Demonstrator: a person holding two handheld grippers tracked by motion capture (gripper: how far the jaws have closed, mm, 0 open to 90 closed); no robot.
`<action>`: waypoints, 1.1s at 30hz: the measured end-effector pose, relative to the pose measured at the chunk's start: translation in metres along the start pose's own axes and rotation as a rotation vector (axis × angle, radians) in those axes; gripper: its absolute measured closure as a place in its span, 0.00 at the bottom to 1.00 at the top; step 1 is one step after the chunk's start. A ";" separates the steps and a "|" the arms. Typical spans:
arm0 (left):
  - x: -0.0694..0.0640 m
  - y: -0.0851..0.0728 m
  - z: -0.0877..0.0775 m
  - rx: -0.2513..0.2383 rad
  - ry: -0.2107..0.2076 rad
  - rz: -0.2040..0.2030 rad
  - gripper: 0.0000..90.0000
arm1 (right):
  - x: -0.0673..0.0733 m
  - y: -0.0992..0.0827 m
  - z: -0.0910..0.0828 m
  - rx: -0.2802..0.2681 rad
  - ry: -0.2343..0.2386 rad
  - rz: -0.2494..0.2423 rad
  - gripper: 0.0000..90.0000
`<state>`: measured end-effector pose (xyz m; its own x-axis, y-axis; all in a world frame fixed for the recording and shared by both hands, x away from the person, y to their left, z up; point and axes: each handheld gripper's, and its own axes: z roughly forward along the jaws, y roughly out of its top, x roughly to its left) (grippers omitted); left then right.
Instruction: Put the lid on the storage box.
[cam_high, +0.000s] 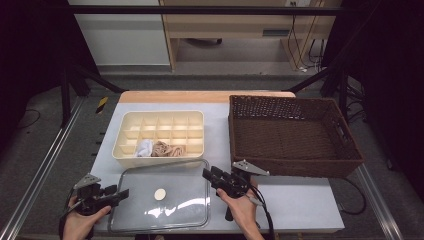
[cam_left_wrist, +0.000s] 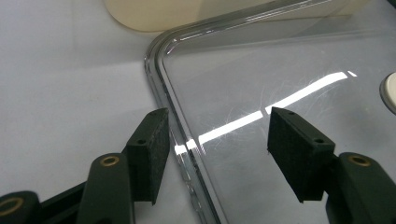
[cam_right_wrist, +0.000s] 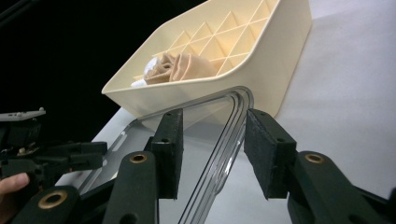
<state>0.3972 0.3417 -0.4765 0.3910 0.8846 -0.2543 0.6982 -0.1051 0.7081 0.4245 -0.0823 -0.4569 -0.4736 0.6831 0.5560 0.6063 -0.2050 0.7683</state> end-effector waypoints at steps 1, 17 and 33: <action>0.000 0.000 0.000 -0.001 -0.001 -0.001 0.43 | 0.000 0.000 0.001 -0.004 -0.001 -0.001 0.65; 0.001 0.000 -0.002 -0.037 -0.014 -0.018 0.43 | 0.019 -0.007 0.015 0.103 0.091 -0.053 0.66; 0.005 0.000 -0.004 -0.029 -0.023 -0.046 0.28 | 0.003 -0.007 -0.002 0.197 0.090 -0.087 0.73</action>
<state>0.3967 0.3484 -0.4748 0.3732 0.8773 -0.3016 0.6983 -0.0516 0.7139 0.4180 -0.0800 -0.4600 -0.5795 0.6253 0.5227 0.6694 -0.0007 0.7429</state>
